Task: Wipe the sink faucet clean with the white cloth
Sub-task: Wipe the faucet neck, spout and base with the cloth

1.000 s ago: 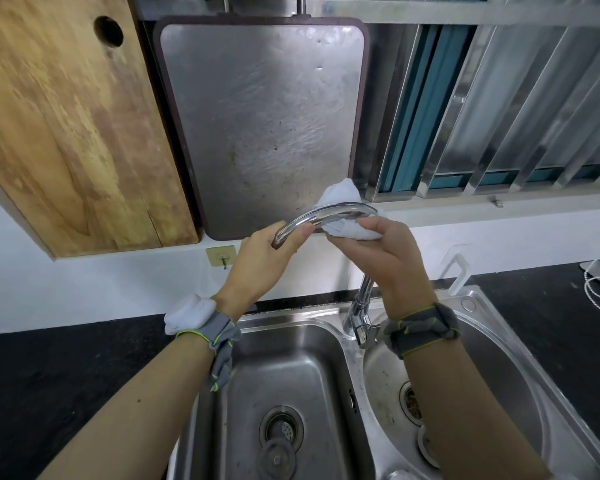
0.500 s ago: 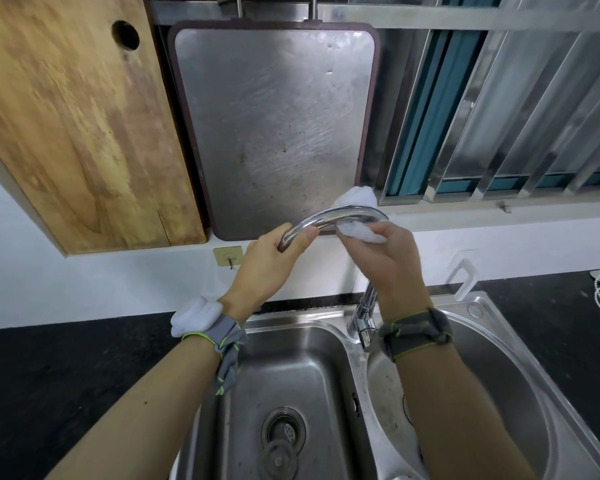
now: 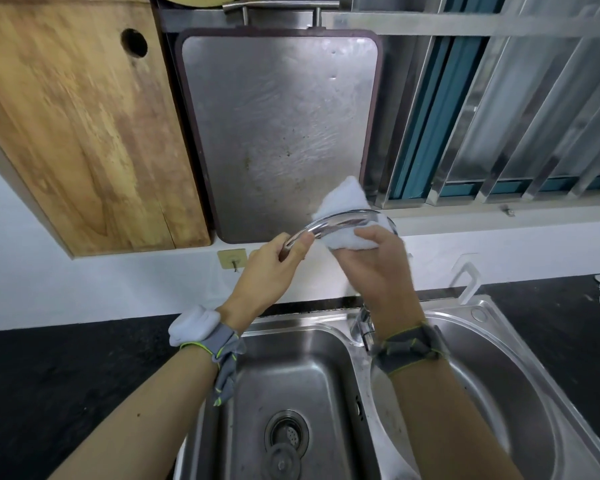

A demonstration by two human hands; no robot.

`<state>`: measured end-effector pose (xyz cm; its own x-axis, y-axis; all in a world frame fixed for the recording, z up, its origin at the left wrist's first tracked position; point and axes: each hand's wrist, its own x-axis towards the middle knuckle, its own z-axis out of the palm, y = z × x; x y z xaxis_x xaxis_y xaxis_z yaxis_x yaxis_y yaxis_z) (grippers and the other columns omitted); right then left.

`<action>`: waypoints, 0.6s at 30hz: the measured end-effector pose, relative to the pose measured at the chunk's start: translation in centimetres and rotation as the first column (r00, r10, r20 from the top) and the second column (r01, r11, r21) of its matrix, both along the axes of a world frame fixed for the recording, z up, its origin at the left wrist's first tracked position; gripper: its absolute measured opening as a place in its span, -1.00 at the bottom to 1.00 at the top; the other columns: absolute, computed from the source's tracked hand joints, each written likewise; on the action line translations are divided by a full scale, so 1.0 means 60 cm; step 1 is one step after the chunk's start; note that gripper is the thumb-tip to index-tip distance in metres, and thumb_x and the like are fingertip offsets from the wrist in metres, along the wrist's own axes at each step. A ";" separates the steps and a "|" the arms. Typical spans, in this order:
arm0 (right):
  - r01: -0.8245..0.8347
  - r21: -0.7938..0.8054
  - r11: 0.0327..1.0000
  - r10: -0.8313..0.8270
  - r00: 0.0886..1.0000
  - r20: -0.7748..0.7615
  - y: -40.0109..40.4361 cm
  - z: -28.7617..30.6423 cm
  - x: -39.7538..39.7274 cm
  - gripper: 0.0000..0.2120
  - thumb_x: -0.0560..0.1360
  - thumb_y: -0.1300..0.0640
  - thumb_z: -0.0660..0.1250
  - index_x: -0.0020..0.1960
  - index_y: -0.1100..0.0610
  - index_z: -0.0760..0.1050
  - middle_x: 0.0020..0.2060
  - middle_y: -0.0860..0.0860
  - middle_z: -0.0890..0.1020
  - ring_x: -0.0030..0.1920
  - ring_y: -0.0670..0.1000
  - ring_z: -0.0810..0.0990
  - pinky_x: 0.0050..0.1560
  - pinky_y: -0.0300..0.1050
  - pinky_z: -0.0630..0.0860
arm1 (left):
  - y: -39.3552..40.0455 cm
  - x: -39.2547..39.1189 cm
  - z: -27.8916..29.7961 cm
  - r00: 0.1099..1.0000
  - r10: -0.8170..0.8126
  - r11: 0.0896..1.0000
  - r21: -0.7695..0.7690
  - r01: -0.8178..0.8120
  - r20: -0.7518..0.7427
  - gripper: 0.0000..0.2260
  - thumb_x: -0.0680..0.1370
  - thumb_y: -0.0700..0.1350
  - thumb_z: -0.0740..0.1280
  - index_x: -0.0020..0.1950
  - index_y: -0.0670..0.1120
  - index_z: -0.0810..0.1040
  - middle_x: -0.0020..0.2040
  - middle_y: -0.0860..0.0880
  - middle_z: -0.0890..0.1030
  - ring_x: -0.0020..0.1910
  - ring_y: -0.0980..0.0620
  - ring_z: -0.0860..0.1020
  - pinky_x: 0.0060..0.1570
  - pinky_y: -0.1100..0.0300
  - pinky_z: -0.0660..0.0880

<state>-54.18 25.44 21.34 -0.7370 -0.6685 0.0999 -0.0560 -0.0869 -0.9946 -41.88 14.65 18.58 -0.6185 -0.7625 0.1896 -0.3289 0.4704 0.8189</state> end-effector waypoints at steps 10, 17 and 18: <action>0.193 0.154 0.969 -0.227 0.943 0.245 0.033 -0.014 -0.051 -0.80 0.36 -0.01 0.56 -0.20 0.07 0.61 -0.26 -0.15 0.70 -0.17 -0.21 0.59 -0.09 -0.43 0.48 | 0.000 -0.004 -0.003 1.000 -0.002 1.000 0.024 0.003 -0.023 -0.46 0.48 0.44 0.07 -0.18 -0.01 0.50 -0.47 0.16 0.46 -0.37 0.09 0.43 -0.22 0.07 0.49; 0.328 -0.089 0.940 -0.169 0.679 0.715 0.026 0.002 -0.018 -0.70 0.53 0.39 0.16 0.25 0.23 0.37 -0.07 0.12 0.51 -0.06 0.11 0.54 0.14 0.06 0.56 | 0.004 -0.008 -0.007 0.999 0.042 0.998 0.055 -0.040 -0.028 -0.27 0.38 0.54 0.03 -0.06 -0.12 0.49 -0.33 0.00 0.48 -0.29 0.03 0.44 -0.19 -0.01 0.52; 0.354 -0.012 0.935 -0.251 0.688 0.681 0.022 0.008 -0.009 -0.67 0.54 0.35 0.17 0.30 0.24 0.37 -0.12 0.08 0.51 -0.12 0.07 0.53 0.13 0.06 0.55 | 0.004 -0.008 -0.009 0.998 0.046 0.997 0.067 -0.044 -0.030 -0.26 0.36 0.55 0.02 -0.05 -0.11 0.49 -0.30 -0.02 0.50 -0.28 0.03 0.44 -0.21 0.04 0.50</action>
